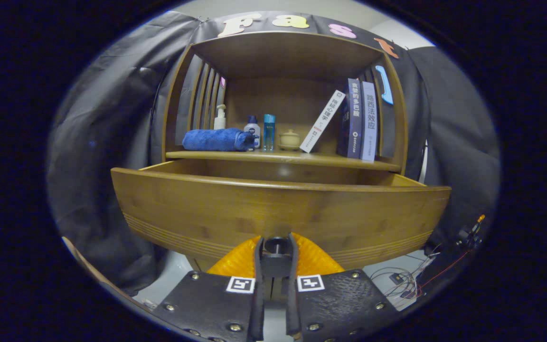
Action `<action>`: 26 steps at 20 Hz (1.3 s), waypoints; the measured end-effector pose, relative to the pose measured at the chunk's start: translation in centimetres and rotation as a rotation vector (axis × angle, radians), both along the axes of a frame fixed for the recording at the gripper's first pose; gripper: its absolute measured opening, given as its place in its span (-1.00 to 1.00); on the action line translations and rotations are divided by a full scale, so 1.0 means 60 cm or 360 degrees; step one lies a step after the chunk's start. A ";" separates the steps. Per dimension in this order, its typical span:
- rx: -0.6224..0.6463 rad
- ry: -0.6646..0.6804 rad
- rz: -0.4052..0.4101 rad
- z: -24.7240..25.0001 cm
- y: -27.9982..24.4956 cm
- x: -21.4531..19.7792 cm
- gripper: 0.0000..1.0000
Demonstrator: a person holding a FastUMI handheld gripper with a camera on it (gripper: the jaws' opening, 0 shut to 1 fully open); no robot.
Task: Pull open the drawer, take out the items inside it, and place them on the countertop above the cabinet.
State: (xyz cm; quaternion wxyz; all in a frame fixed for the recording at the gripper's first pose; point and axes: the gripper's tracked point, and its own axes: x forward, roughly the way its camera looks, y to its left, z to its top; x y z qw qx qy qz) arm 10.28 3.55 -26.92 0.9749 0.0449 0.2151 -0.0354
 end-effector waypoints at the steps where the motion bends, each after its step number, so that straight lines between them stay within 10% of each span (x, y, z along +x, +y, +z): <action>1: 0.0001 0.0026 0.0014 -0.003 0.003 -0.015 -0.64; 16: 0.0073 -0.0006 0.0046 0.039 0.026 -0.073 -0.97; 23: -0.0133 -0.0040 0.0112 0.040 0.034 -0.079 -0.01; 26: -0.0136 0.0011 0.0059 0.025 0.023 -0.080 0.00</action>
